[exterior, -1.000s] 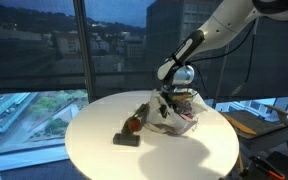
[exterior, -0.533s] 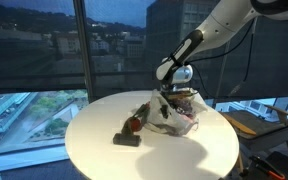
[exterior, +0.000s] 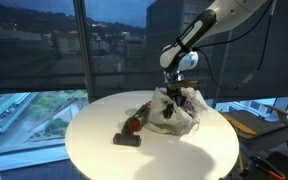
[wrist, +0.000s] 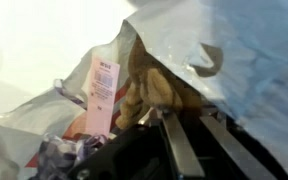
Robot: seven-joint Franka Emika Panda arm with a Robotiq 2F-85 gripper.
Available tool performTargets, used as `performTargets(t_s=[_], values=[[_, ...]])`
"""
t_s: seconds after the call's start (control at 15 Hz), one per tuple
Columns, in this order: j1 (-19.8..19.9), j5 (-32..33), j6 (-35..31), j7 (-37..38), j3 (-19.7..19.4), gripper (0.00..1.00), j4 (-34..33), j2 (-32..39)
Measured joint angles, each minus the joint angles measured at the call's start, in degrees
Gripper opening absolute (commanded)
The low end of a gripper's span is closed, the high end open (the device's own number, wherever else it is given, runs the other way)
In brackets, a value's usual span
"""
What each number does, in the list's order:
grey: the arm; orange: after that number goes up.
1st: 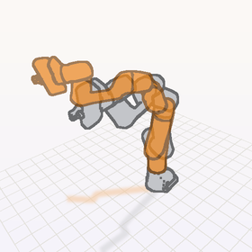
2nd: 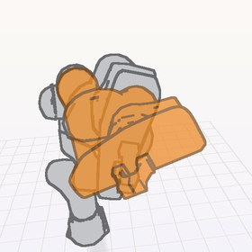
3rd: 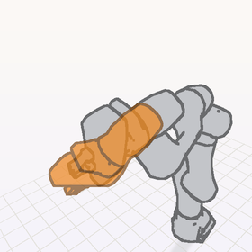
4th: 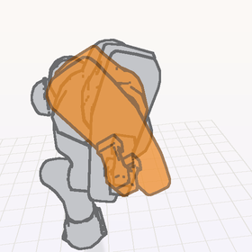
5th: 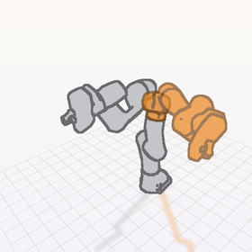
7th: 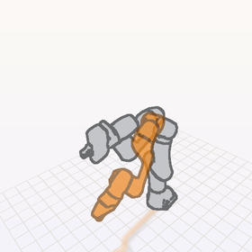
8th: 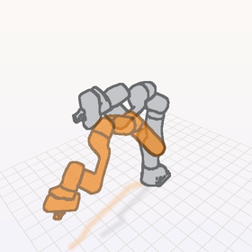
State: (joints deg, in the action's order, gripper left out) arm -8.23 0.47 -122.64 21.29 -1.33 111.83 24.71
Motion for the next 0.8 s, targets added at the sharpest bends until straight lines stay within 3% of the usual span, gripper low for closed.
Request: performTargets(t_s=[0.33,0.6,0.8], values=[[-1.0,7.5,-0.4,13.1,-1.1,0.10,7.5,-10.6],[-1.6,18.9,-0.1,27.8,-0.8,0.10,13.3,-18.1],[-1.6,24.1,5.3,38.0,0.5,0.10,15.8,-21.1]])
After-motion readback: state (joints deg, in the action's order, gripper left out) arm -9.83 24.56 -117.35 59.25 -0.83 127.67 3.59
